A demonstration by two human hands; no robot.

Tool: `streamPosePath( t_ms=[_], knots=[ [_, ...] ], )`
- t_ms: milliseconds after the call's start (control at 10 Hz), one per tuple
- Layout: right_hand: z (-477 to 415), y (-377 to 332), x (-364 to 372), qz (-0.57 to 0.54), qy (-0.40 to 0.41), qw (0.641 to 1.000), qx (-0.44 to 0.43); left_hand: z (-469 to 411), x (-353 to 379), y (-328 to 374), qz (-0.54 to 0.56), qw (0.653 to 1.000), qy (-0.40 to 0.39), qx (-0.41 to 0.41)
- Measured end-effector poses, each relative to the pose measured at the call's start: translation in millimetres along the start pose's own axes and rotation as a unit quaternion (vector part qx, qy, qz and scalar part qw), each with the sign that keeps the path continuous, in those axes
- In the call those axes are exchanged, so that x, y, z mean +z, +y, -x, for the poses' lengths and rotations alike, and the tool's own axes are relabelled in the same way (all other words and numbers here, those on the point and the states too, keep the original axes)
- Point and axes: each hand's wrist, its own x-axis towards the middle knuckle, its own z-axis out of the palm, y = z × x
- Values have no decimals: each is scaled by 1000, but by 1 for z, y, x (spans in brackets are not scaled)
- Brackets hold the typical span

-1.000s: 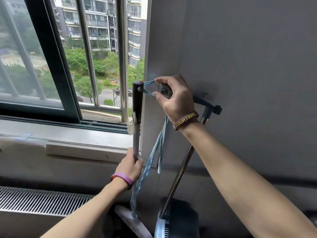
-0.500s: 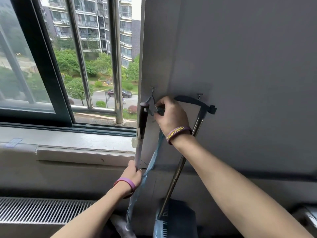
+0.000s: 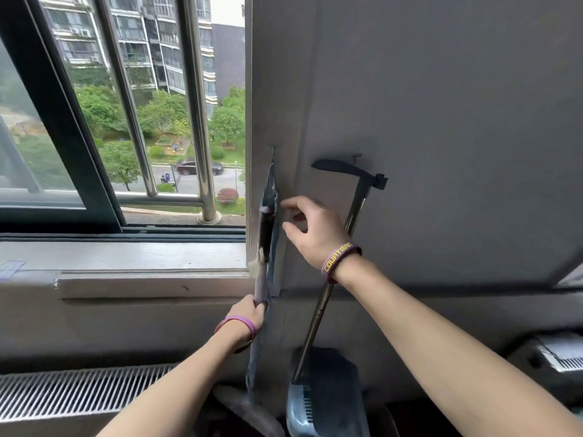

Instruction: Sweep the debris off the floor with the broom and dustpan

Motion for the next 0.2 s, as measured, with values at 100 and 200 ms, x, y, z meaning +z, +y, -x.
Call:
streamPosePath(
  t_ms=[100,200],
  knots=[
    [11,4,-5,1,-34,999,17,19,-23,23,-95,994,42,38],
    [16,3,-13,-22,-54,996,65,39,-52,55,-66,987,86,118]
  ],
)
